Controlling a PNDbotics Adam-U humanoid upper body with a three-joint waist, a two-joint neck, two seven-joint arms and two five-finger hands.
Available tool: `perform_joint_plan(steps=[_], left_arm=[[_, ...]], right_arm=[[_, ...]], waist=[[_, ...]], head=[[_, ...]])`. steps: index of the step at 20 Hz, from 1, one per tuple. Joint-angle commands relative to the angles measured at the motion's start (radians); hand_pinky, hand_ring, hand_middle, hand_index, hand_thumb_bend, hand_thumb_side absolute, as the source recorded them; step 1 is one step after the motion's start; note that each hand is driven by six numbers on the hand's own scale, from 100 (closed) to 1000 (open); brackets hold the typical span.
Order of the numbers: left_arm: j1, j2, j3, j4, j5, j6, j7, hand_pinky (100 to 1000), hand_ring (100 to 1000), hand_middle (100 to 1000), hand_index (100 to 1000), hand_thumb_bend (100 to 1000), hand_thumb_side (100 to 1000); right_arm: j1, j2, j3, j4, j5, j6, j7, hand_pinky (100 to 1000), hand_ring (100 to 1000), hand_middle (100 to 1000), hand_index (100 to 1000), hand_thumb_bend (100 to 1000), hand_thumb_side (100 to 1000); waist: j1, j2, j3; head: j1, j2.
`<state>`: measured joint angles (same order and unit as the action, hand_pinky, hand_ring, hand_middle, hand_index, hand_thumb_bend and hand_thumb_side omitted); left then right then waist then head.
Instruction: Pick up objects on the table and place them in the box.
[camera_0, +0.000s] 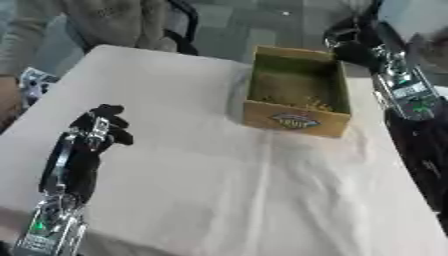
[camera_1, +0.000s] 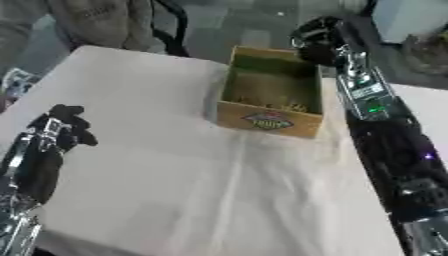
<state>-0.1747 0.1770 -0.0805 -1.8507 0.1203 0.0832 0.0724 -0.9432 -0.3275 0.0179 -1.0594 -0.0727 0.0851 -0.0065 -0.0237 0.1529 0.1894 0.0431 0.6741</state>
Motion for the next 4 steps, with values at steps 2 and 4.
perform_joint_plan(steps=[2, 4], left_arm=[[-0.006, 0.023, 0.010, -0.014, -0.007, -0.001, 0.004, 550, 486, 504, 701, 138, 644], [-0.005, 0.023, 0.010, -0.014, -0.007, -0.001, 0.004, 550, 486, 504, 701, 138, 645]], right_arm=[[0.026, -0.066, 0.000, -0.129, -0.134, 0.009, -0.008, 655, 684, 622, 353, 100, 100], [0.054, -0.080, -0.004, -0.173, -0.179, 0.012, -0.019, 652, 678, 613, 340, 100, 100]], waist=[[0.003, -0.012, -0.007], [0.003, -0.012, -0.012]], head=[[0.012, -0.015], [0.015, -0.013]])
